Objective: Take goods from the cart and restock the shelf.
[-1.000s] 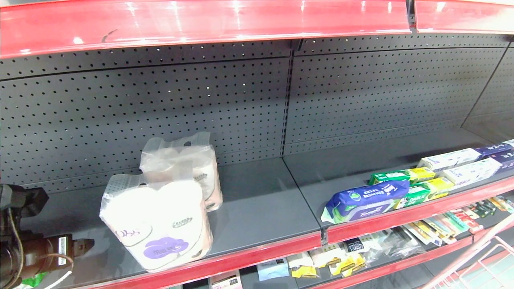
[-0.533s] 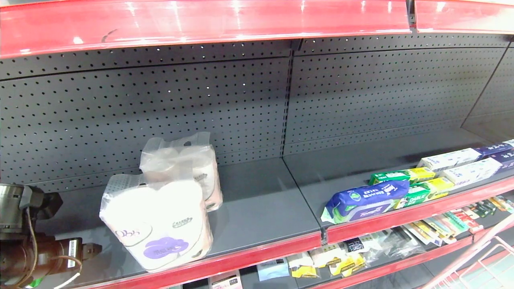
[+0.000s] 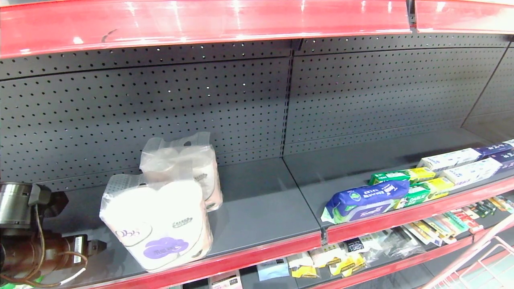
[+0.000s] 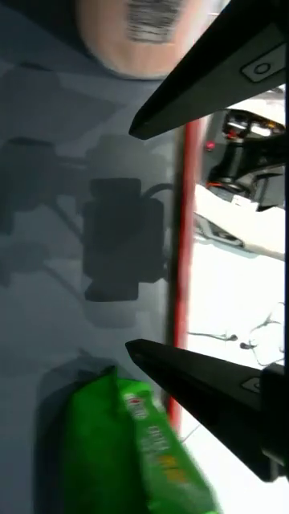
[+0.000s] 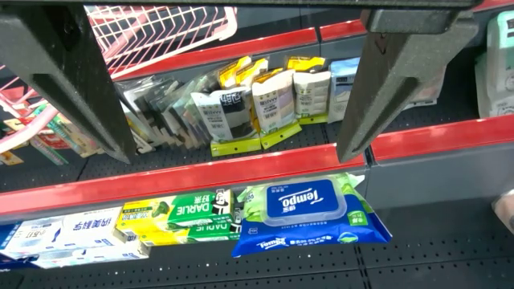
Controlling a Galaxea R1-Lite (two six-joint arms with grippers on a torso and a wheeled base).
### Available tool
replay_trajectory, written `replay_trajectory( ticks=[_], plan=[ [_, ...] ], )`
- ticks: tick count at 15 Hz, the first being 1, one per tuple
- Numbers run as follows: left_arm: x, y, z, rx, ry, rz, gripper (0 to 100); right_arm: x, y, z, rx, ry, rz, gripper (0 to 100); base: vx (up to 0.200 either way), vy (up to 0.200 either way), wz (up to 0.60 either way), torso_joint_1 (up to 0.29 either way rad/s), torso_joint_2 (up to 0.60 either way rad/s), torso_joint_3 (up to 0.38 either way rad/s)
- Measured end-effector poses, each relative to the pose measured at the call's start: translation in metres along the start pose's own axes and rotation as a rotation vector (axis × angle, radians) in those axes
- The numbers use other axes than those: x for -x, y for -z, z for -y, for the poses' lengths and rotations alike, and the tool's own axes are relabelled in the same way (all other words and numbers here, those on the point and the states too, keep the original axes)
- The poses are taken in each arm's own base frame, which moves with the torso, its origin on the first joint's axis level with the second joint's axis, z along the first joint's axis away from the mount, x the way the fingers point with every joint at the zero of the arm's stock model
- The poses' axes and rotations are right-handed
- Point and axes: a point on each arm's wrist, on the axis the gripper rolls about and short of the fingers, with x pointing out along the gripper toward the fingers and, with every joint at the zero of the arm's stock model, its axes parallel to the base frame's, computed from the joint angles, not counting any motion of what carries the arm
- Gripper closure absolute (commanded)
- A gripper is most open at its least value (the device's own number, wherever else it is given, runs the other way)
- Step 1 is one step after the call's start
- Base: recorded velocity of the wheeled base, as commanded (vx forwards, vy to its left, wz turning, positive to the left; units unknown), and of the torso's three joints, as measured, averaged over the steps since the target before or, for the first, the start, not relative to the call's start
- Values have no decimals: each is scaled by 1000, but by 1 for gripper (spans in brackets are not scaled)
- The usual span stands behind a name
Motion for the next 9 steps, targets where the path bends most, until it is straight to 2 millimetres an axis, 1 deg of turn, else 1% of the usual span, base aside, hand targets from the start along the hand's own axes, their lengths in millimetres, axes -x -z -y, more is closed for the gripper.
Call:
replay_trajectory(
  ticks=[5, 9],
  plan=[
    [-16, -3, 2, -11, 0, -26, 0, 0, 0, 0, 0, 0, 0, 0, 0, 0, 0, 0, 0, 0],
    [-31, -8, 5, -10, 22, -10, 0, 0, 0, 0, 0, 1, 0, 0, 0, 0, 0, 0, 0, 0]
  ],
)
